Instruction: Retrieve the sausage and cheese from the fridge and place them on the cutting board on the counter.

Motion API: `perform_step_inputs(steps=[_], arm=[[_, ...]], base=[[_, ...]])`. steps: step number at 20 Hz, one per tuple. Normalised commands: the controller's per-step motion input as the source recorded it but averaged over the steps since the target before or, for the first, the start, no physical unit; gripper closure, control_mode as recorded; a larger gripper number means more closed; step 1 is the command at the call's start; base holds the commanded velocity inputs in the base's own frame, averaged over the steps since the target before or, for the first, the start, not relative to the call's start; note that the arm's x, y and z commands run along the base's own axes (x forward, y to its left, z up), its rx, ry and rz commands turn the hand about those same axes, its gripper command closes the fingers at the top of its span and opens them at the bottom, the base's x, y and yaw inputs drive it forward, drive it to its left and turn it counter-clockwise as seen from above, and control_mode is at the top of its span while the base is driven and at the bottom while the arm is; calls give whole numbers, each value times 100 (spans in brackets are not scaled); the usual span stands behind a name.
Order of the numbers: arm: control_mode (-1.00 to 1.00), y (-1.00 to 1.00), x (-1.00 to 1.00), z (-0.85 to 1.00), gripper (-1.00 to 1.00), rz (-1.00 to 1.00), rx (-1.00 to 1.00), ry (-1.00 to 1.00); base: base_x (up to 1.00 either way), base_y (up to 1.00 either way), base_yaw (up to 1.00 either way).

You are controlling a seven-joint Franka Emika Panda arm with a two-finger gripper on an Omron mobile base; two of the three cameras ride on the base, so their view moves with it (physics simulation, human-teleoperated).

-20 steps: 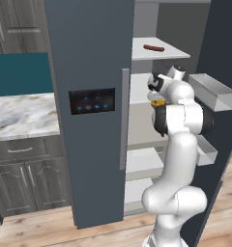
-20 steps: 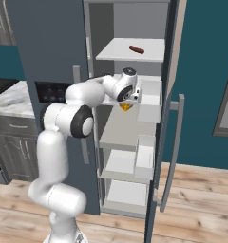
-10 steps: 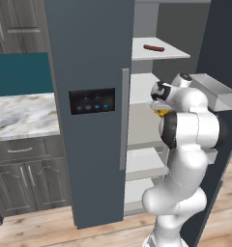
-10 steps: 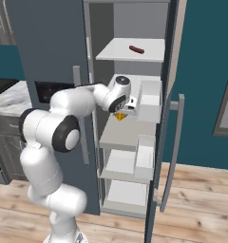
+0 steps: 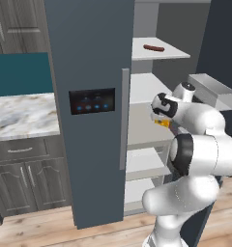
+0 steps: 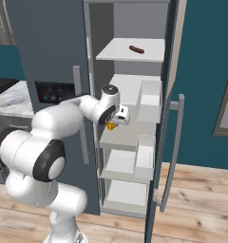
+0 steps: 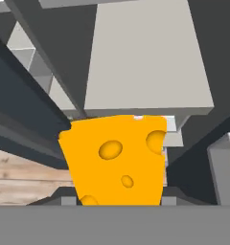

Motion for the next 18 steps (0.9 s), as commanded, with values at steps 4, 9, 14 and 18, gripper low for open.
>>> perform_step_inputs(steps=[4, 9, 14, 18], arm=[[-100, 30, -63, -9, 100, -4, -3, 0], [-100, 28, -54, -1, 100, -7, 0, 0], [-100, 30, -55, -5, 100, -4, 0, 0], [-100, 22, -47, -1, 100, -3, 0, 0]], base=[[0, 0, 0], [0, 0, 0], [0, 0, 0], [0, 0, 0]])
